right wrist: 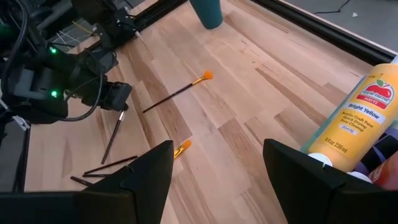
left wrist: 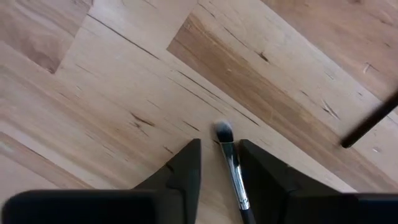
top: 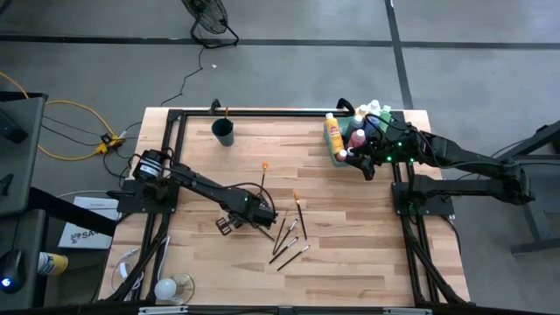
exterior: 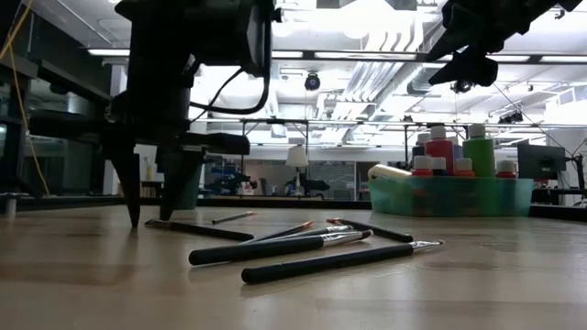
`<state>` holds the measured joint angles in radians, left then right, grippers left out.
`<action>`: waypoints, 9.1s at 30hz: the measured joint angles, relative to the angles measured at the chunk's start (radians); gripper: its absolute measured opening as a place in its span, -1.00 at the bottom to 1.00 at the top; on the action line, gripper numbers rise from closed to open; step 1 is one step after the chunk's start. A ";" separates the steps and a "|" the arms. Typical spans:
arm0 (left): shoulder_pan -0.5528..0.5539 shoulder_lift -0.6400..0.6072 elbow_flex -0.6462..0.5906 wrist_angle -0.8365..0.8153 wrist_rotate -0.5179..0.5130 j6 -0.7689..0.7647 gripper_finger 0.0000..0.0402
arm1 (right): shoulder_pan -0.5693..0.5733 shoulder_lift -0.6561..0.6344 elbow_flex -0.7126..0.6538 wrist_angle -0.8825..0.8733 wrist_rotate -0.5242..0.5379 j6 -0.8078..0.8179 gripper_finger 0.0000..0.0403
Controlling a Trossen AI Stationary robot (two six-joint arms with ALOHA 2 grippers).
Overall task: Pick & Place Paint Supplies
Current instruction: Put the silver paintbrush into the blue cup, then put the gold paintbrush into the blue cup
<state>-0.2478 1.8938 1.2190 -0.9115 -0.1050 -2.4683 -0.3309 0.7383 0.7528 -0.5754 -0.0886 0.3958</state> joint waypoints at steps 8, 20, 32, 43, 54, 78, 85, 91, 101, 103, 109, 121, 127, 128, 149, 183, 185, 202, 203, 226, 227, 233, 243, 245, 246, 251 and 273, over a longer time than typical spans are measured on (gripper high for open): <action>0.005 0.001 -0.001 -0.006 -0.012 0.014 -0.88 | 0.000 0.000 0.000 -0.015 0.000 0.000 0.20; 0.003 -0.006 -0.004 -0.010 -0.074 0.087 -0.99 | 0.000 0.000 0.000 -0.023 -0.009 -0.001 0.20; 0.006 -0.128 -0.007 -0.016 -0.325 0.233 -1.00 | 0.000 0.000 0.000 -0.022 -0.019 -0.008 0.20; 0.030 -0.419 -0.005 -0.252 -0.912 0.406 -1.00 | -0.001 0.000 0.000 0.006 0.034 -0.035 0.20; 0.340 -0.535 -0.003 -0.196 -1.215 0.931 -1.00 | -0.001 0.000 0.000 0.181 0.091 -0.061 0.20; 0.739 -0.398 -0.003 0.151 -1.100 1.385 -1.00 | -0.001 0.001 0.000 0.229 0.232 -0.054 0.20; 0.739 -0.324 -0.003 0.149 -1.094 1.345 -1.00 | -0.001 0.001 0.000 0.229 0.229 -0.053 0.20; 0.739 -0.309 -0.003 0.119 -1.052 1.338 -0.96 | -0.001 0.001 0.000 0.228 0.219 -0.052 0.20; 0.739 -0.310 -0.003 0.071 -0.976 1.339 -0.87 | -0.001 0.001 0.000 0.228 0.216 -0.055 0.20; 0.739 -0.310 -0.003 0.070 -0.969 1.339 -0.84 | -0.001 0.001 0.000 0.227 0.215 -0.056 0.20; 0.738 -0.310 -0.003 0.063 -0.938 1.340 -0.65 | -0.001 0.001 0.000 0.217 0.215 -0.055 0.20; 0.737 -0.336 0.074 0.074 -0.526 1.508 -0.42 | -0.001 0.000 0.000 0.158 0.213 0.026 0.20; 0.735 -0.337 0.077 0.226 -0.189 1.627 -0.42 | -0.001 0.000 0.000 0.157 0.192 0.048 0.20; 0.735 -0.337 0.077 0.230 -0.166 1.619 -0.42 | -0.001 0.000 0.000 0.157 0.187 0.049 0.20; 0.568 -0.147 0.076 0.229 -0.038 1.478 -0.42 | -0.001 0.000 0.000 0.105 0.159 0.053 0.20; 0.569 0.100 0.276 -0.013 0.026 1.518 0.02 | -0.001 0.000 0.000 0.088 0.141 0.053 0.20; 0.569 0.125 0.298 -0.001 0.030 1.518 0.02 | -0.001 0.001 0.000 0.087 0.141 0.053 0.20; 0.569 0.226 0.335 -0.025 0.051 1.521 0.01 | -0.001 0.001 0.000 0.055 0.138 0.054 0.20; 0.569 0.226 0.335 -0.024 0.051 1.521 -0.01 | -0.001 0.001 0.000 0.056 0.138 0.053 0.20; 0.568 0.230 0.330 -0.006 0.065 1.549 -0.88 | -0.001 0.001 0.000 0.055 0.141 0.044 0.20; 0.568 0.230 0.330 -0.005 0.066 1.556 -0.92 | -0.001 0.001 0.000 0.055 0.141 0.044 0.20; 0.568 0.230 0.330 -0.005 0.072 1.582 -0.99 | -0.001 0.001 0.000 0.055 0.141 0.022 0.20; 0.568 0.237 0.455 -0.060 0.070 1.704 -1.00 | -0.001 0.001 0.000 0.055 0.138 0.021 0.20; 0.568 0.236 0.502 -0.076 0.050 1.728 -1.00 | -0.001 0.001 0.000 0.055 0.138 0.021 0.20; 0.568 0.236 0.525 -0.096 0.031 1.733 -1.00 | -0.001 0.001 0.000 0.055 0.138 0.021 0.20; 0.568 0.230 0.649 -0.229 -0.107 1.754 -1.00 | -0.001 0.001 0.000 0.055 0.138 0.021 0.20; 0.543 -0.247 0.397 -0.326 -0.974 1.316 -1.00 | -0.003 0.000 0.000 0.054 0.192 0.017 0.20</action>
<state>0.2954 1.6471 1.6165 -1.2376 -1.0787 -1.1527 -0.3344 0.7387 0.7525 -0.5217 0.1036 0.4126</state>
